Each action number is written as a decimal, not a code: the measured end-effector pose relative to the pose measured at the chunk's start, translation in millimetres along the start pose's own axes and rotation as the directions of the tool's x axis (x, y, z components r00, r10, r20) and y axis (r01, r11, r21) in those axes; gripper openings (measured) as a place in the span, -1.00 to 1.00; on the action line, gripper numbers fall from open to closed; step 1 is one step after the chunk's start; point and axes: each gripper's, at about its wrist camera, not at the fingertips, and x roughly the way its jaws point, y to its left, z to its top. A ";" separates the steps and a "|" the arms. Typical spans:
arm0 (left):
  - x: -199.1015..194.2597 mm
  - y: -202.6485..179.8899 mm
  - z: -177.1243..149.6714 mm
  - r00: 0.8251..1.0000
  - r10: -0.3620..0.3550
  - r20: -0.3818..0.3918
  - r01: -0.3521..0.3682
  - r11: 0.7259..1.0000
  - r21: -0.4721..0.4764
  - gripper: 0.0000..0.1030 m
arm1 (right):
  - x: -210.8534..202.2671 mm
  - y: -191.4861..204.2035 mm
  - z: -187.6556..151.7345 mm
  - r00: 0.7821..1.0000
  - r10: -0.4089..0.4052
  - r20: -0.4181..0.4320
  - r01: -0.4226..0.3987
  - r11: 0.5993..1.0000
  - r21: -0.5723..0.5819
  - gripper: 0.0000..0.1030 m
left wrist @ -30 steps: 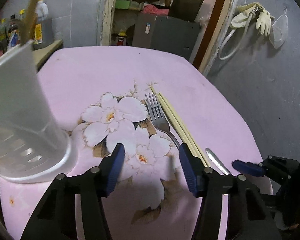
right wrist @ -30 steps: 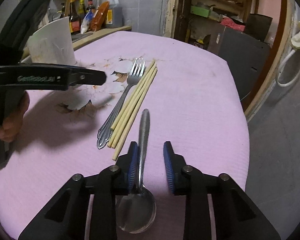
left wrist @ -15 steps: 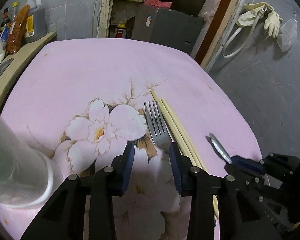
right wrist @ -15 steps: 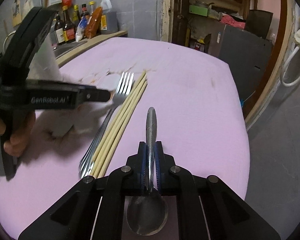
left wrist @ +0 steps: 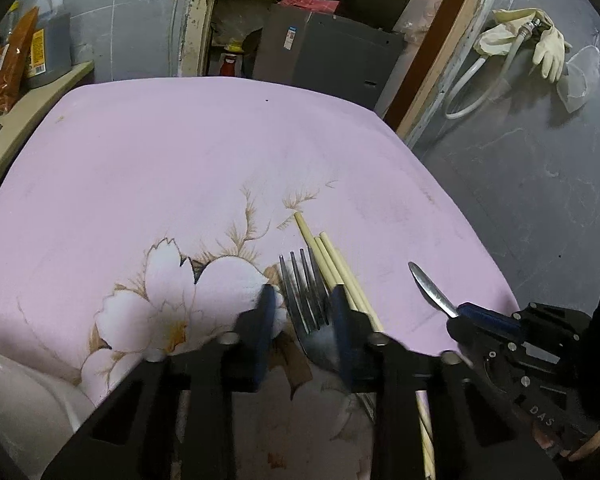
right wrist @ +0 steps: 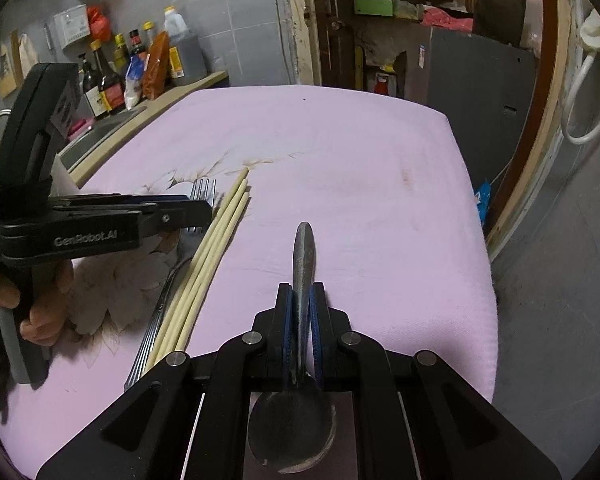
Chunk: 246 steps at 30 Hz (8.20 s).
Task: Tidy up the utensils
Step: 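Grasp the silver fork with the left tool while the right tool grasps the silver spoon, then lift and carry the fork with the left tool while the right tool carries the spoon to the basket, then open the left tool over the basket while the right tool releases the spoon into it, then move both tools back from the basket to the remaining wooden chopsticks, then grasp a wooden chopstick with the right tool while the left tool grasps another chopstick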
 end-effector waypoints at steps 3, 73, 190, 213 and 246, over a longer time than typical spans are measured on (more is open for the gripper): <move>0.9 1.7 0.8 1.000 -0.020 -0.005 0.020 1.000 -0.019 -0.79 | 2.6 0.8 2.3 1.000 0.001 -0.007 -0.001 1.000 -0.001 -0.88; -359.1 40.8 -66.3 0.459 0.424 0.780 -0.425 0.877 -0.227 -1.00 | -148.4 208.1 95.1 0.591 0.296 0.750 -0.212 0.954 -0.210 -0.82; -183.4 -32.1 -106.9 0.810 0.207 0.550 -0.215 0.975 -0.049 0.93 | -130.4 56.6 -14.6 0.792 -0.095 0.603 0.126 0.992 -0.008 1.00; -87.0 -5.9 -92.1 0.959 0.234 0.160 -0.223 0.971 -0.086 0.93 | -29.5 36.3 -28.7 0.994 -0.056 0.099 0.064 0.995 -0.079 0.14; -36.9 -31.3 -49.1 0.999 0.033 -0.010 -0.033 0.999 0.023 -0.08 | -17.1 16.7 -19.8 0.991 -0.129 0.045 0.133 0.985 -0.106 -0.88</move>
